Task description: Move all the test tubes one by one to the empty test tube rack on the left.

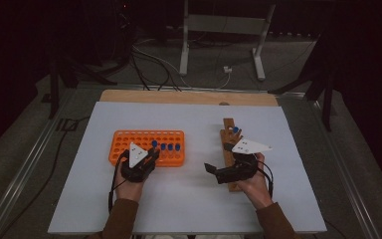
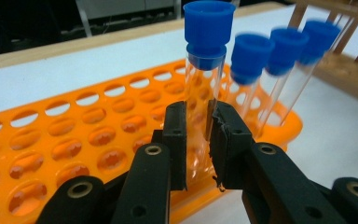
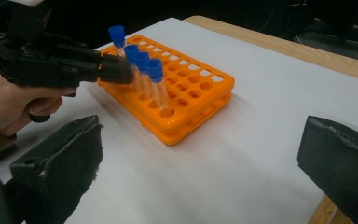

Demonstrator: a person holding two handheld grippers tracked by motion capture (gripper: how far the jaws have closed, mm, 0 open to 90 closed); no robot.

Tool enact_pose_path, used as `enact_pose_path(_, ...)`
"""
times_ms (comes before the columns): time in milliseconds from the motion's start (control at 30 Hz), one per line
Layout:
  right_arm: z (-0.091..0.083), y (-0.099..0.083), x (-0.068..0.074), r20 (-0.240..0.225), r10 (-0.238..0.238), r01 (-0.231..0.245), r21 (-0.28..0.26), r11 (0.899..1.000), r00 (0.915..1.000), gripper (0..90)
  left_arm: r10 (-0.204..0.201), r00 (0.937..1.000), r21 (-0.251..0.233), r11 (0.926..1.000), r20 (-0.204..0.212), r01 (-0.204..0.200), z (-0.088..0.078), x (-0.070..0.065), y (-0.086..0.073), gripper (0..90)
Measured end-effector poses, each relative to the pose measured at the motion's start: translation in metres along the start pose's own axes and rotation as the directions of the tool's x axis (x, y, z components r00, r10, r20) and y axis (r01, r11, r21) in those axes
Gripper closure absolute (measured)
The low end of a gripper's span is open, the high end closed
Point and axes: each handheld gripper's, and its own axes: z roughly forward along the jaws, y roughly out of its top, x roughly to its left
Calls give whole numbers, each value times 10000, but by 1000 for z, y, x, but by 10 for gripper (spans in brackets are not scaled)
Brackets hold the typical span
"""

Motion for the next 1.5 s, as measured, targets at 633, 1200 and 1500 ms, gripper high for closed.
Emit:
enact_pose_path(633,0,-2,-1,-65,-6,6,79,10000,10000,0,143,9999,666,9977,-87,-137,5,-2,-3,788)
enact_pose_path(1200,-2,-1,-3,-32,8,-8,7,10000,10000,0,-375,9978,556,9979,549,344,-4,6,1,672)
enact_pose_path(1500,-6,1,-5,44,62,-61,-122,9999,10000,0,-951,9941,-104,9954,513,957,-31,19,5,462)
